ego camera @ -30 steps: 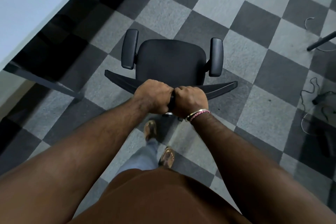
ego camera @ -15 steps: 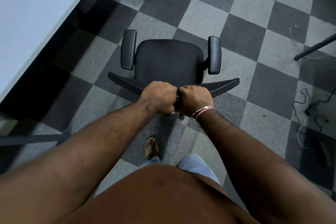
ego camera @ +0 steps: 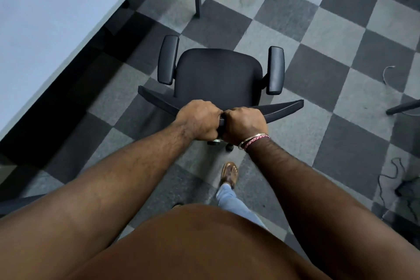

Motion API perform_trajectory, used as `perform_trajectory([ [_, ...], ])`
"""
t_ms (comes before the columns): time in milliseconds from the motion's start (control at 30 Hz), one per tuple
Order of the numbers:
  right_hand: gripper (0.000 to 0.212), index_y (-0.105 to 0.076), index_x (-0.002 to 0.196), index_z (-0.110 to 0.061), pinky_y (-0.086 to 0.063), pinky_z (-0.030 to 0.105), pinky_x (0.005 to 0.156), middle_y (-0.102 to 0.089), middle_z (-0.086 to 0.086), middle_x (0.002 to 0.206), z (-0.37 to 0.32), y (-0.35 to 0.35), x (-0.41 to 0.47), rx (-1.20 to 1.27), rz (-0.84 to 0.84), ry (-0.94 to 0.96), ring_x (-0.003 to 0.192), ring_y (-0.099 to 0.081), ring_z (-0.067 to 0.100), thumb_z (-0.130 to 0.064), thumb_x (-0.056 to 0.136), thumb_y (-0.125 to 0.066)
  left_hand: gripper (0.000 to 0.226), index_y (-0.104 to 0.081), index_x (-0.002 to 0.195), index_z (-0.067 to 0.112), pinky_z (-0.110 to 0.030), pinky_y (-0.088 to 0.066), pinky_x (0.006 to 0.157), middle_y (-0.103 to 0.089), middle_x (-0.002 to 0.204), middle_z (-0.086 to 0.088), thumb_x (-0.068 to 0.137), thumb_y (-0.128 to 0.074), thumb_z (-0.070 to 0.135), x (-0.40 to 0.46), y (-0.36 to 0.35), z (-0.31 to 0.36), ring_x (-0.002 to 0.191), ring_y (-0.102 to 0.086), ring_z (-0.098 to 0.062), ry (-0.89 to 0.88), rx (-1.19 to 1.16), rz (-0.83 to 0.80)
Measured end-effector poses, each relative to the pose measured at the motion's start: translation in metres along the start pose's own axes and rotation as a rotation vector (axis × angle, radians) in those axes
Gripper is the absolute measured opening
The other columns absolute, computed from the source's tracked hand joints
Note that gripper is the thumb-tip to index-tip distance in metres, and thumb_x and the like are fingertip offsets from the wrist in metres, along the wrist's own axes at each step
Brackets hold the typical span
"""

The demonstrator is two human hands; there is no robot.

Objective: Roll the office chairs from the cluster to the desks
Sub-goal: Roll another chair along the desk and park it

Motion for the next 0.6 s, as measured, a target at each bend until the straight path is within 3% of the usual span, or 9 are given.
perform_trajectory([
  [433,0.031,-0.069,0.075,-0.023,-0.036,0.029,0.056,-0.069,0.000,0.071,0.122,0.037,0.158,-0.065,0.038,0.189,0.065,-0.068,0.027,-0.053,0.076,-0.062,0.019,-0.063,0.087,0.029,-0.031,-0.045,0.055,-0.065,0.076,0.007,0.079,-0.055,0.045,0.180,0.052,-0.050,0.063,-0.060,-0.019,0.185,-0.019,-0.005],
  [600,0.035,-0.067,0.070,-0.023,-0.041,0.029,0.054,-0.068,-0.001,0.067,0.155,0.047,0.224,-0.098,0.054,0.240,0.060,-0.067,0.026,-0.058,0.072,-0.065,0.021,-0.062,0.085,0.027,-0.031,-0.044,0.056,-0.062,0.075,0.006,0.079,-0.053,0.045,0.241,0.075,-0.080,0.066,-0.061,-0.022,0.208,-0.023,-0.036],
])
Point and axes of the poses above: each hand's wrist, its own x-axis towards the middle knuckle, its own y-axis out of the back of the hand, z = x × y, the point moved 10 cm from there along x, towards the middle knuckle
